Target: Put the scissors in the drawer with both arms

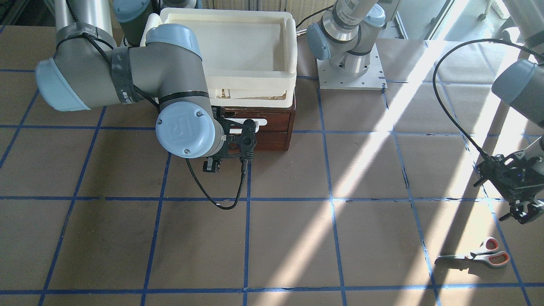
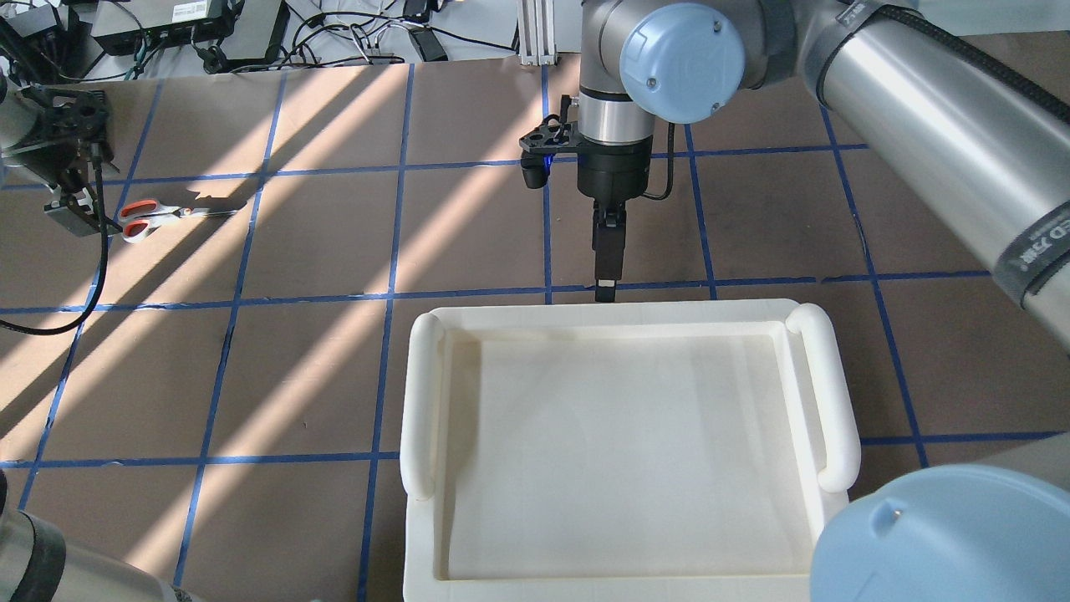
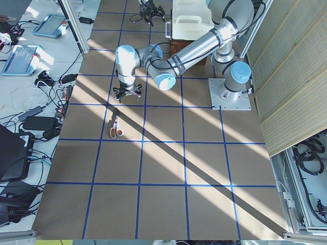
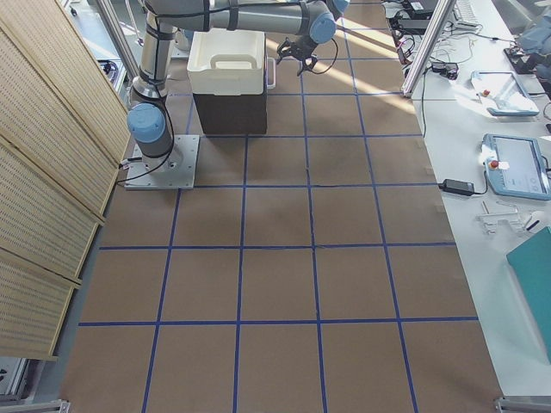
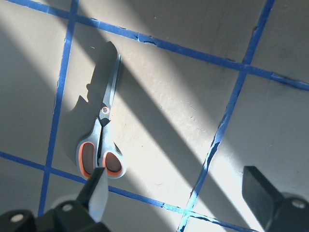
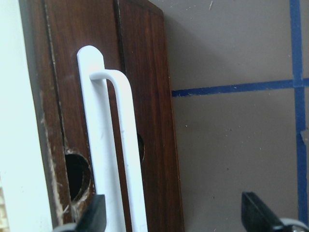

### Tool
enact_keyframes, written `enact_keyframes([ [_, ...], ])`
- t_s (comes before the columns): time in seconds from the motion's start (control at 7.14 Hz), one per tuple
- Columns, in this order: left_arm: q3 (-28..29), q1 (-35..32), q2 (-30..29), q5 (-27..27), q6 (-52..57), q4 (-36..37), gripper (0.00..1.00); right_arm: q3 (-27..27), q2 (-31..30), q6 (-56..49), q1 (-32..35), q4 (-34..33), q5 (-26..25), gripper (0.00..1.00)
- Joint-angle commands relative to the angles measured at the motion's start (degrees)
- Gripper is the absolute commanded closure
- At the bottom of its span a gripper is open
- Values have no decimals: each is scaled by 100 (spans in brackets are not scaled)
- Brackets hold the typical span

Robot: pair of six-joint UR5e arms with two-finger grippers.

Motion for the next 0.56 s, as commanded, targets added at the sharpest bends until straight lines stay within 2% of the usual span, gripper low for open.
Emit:
enact_keyframes([
  [0.0, 61, 157, -604, -186, 337, 454, 0, 40, 213, -184, 345, -404, -84, 2],
  [0.14, 79, 157, -920, -213, 467, 909, 0, 101, 214, -524, 346, -430, -85, 1],
  [0.42, 157, 166, -1212, -213, 732, 1133, 0, 330, 161, -738, 276, -378, -302, 1],
])
